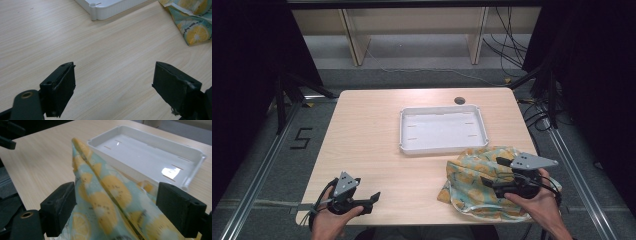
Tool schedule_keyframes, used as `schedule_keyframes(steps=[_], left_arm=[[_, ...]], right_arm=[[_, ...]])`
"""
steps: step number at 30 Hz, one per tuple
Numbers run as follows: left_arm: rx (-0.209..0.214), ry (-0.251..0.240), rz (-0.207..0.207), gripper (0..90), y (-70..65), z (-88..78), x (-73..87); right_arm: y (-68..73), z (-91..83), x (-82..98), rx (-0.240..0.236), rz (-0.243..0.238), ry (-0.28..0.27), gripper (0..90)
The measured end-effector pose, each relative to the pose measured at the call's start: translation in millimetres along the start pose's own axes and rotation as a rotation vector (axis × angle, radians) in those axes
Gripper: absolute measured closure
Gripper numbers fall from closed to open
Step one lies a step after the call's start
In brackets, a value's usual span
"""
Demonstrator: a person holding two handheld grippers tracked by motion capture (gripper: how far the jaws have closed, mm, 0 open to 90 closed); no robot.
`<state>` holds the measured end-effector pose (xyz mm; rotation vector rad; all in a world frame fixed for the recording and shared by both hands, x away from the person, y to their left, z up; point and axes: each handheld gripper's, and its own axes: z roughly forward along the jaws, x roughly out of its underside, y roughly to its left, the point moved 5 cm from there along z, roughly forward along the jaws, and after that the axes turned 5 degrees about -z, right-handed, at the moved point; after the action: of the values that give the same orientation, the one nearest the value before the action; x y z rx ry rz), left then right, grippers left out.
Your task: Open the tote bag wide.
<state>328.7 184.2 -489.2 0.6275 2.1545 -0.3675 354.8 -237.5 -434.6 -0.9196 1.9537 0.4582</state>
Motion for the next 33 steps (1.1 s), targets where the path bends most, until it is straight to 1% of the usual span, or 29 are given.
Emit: schedule_keyframes(steps=[1,2,3,4,5,6,7,9,10,11,12,13,15,16,17,19,20,21,22,23,24,25,26,27,28,29,30,32,33], left_arm=[[0.008,-0.002,-0.009,17.5,-0.7,0.7,0.3],[0.005,0.003,-0.019,17.5,-1.4,0.4,0.8],[0.009,0.003,0.001,17.5,-0.5,0.7,0.2],[0.01,0.001,-0.003,17.5,-1.0,1.0,-0.2],[0.012,0.002,0.001,17.5,-0.7,0.9,0.1],[0.012,0.002,-0.004,17.5,-1.2,1.0,0.0],[0.011,-0.005,-0.025,17.5,-2.6,1.6,0.0],[0.016,-0.005,-0.02,17.5,-2.7,2.1,-0.2],[0.017,-0.006,-0.023,17.5,-3.0,2.2,-0.1],[0.016,-0.009,-0.021,17.5,-3.1,2.3,-0.3],[0.018,-0.004,-0.019,17.5,-3.2,1.8,-0.3],[0.016,-0.002,-0.026,17.5,-3.7,1.7,-0.1],[0.018,-0.004,-0.025,17.5,-3.6,1.9,-0.2],[0.018,-0.004,-0.024,17.5,-3.7,1.8,-0.2],[0.019,-0.004,-0.023,17.5,-3.9,1.7,-0.3],[0.027,-0.002,0.015,17.5,-2.3,2.2,-0.9],[0.028,-0.003,0.004,17.5,-3.4,2.6,-0.7],[0.022,0.0,-0.014,17.5,-4.8,2.5,-0.2],[0.02,0.007,0.013,17.4,-3.6,2.5,-0.7],[0.02,0.007,0.013,17.4,-3.6,2.5,-0.7],[0.029,-0.003,0.009,17.4,-4.3,3.8,-0.9],[0.031,0.001,0.013,17.4,-4.0,3.8,-0.4],[0.031,0.002,0.014,17.4,-4.0,3.6,-0.3],[0.031,0.002,0.014,17.3,-4.0,3.6,-0.3],[0.031,0.0,0.018,17.3,-3.8,3.5,-0.7],[0.025,0.002,0.022,17.3,-3.6,3.2,-0.9],[0.033,0.001,0.021,17.4,-3.8,3.6,-0.7],[0.025,0.006,0.026,17.3,-3.5,3.0,-0.3],[0.026,0.002,0.008,17.3,-4.9,3.4,-0.4]], right_arm=[[-0.3,4.3,-1.5,-0.01,-0.024,0.01,18.3],[-0.3,4.3,-1.5,-0.01,-0.024,0.01,18.3],[-0.7,8.4,-2.8,-0.017,-0.035,0.022,18.3],[2.1,14.0,-3.9,-0.025,-0.027,0.031,18.5],[1.2,17.4,-5.0,-0.034,-0.05,0.042,18.9],[4.0,19.9,-5.4,-0.052,-0.039,0.06,19.7],[3.1,24.0,-6.5,-0.057,-0.059,0.056,20.8],[4.3,29.3,-7.2,-0.079,-0.082,0.075,22.8],[5.4,30.6,-7.3,-0.081,-0.069,0.082,23.8],[6.3,32.8,-7.8,-0.078,-0.074,0.077,24.6],[4.4,34.7,-8.3,-0.08,-0.095,0.082,24.6],[6.3,36.6,-7.6,-0.089,-0.073,0.097,25.4],[4.0,39.8,-7.8,-0.102,-0.103,0.1,28.1],[3.1,41.9,-7.7,-0.104,-0.114,0.105,29.2],[4.5,45.0,-7.0,-0.121,-0.119,0.115,34.6],[4.8,45.9,-6.2,-0.13,-0.126,0.132,36.1],[5.8,49.6,-4.5,-0.128,-0.125,0.163,39.7],[5.8,49.6,-4.5,-0.128,-0.125,0.163,39.7],[6.1,54.2,-3.9,-0.136,-0.161,0.182,52.5],[6.1,54.2,-3.9,-0.136,-0.161,0.182,52.5],[7.9,56.6,-3.7,-0.143,-0.184,0.209,64.8],[7.9,56.6,-3.7,-0.143,-0.184,0.209,64.8],[9.4,60.0,-4.5,-0.146,-0.213,0.226,77.1],[10.5,61.8,-5.5,-0.148,-0.228,0.222,83.0],[10.5,61.8,-5.5,-0.148,-0.228,0.222,83.0],[11.9,63.9,-6.3,-0.157,-0.248,0.221,87.4],[15.9,66.2,-8.9,-0.173,-0.259,0.241,90.0],[16.6,67.8,-10.6,-0.173,-0.269,0.237,90.0],[21.1,71.6,-15.3,-0.188,-0.277,0.24,90.0]])
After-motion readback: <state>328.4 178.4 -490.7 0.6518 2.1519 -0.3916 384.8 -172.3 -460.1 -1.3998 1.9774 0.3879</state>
